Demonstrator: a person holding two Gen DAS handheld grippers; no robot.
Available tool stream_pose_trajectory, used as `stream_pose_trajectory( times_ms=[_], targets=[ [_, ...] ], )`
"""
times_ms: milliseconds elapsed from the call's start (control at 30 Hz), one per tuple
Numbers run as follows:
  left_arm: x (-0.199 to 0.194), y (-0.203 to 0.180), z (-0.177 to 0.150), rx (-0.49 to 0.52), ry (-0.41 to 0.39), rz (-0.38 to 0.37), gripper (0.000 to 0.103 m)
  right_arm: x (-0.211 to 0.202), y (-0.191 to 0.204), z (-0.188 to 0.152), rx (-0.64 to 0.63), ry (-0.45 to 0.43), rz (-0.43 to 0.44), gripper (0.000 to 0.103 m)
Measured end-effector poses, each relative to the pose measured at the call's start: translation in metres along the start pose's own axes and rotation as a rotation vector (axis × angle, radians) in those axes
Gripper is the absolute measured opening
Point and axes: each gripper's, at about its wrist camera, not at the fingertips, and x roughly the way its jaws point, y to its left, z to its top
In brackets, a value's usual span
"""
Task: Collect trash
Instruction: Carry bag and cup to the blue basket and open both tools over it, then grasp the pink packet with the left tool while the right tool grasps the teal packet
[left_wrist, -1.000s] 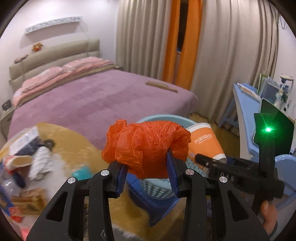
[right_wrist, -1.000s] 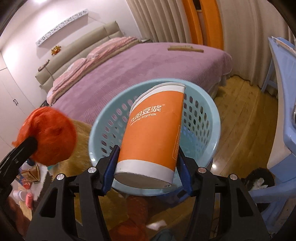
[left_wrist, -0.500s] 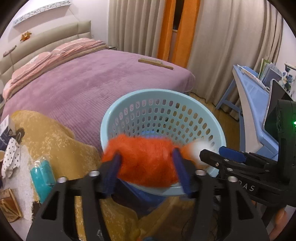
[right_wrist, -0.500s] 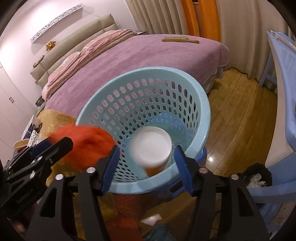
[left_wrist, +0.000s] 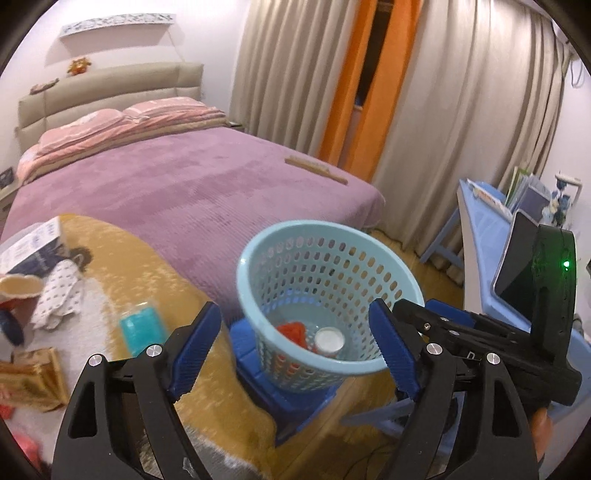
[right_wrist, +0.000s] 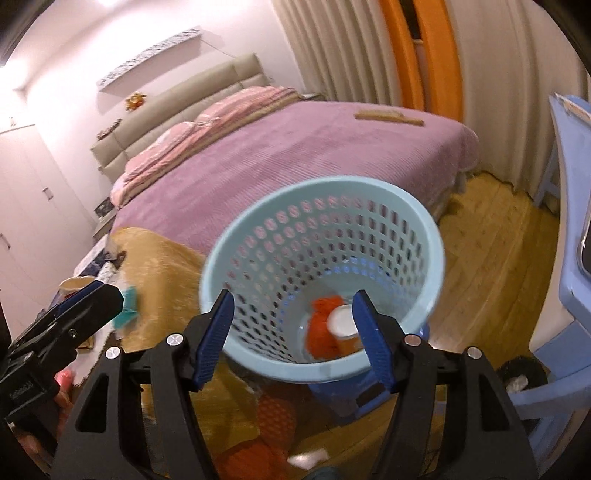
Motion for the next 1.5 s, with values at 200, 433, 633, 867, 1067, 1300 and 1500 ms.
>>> stream_pose_trajectory(
  times_ms=[200, 433, 633, 867, 1067, 1300, 1500],
  targets=[
    [-0.043, 0.018, -0.008, -0.036, -0.057, 0.045, 0.080, -0.012, 0.036, -0.001, -0.075, -0.043, 0.064, 0.063],
    [-0.098, 0.065, -0.026, -0.133, -0.119, 0.140, 0.080, -0.008, 0.090, -0.007, -0.182, -0.036, 0.128, 0.063],
    [-0.143, 0.109, -0.047, -0.200, -0.142, 0.280, 0.080, 0.008, 0.134, -0.016, -0.267, -0.017, 0.168, 0.063],
    [-0.170, 0.143, -0.083, -0.245, -0.108, 0.399, 0.080, 0.039, 0.169, -0.024, -0.330, 0.035, 0.179, 0.063],
    [-0.165, 0.159, -0.109, -0.261, -0.032, 0.431, 0.079, 0.066, 0.188, -0.029, -0.365, 0.073, 0.163, 0.063],
    [-0.139, 0.175, -0.120, -0.270, 0.072, 0.469, 0.075, 0.087, 0.196, -0.031, -0.376, 0.123, 0.159, 0.063],
    [-0.126, 0.179, -0.127, -0.273, 0.124, 0.478, 0.067, 0.098, 0.197, -0.030, -0.369, 0.148, 0.161, 0.063]
  ],
)
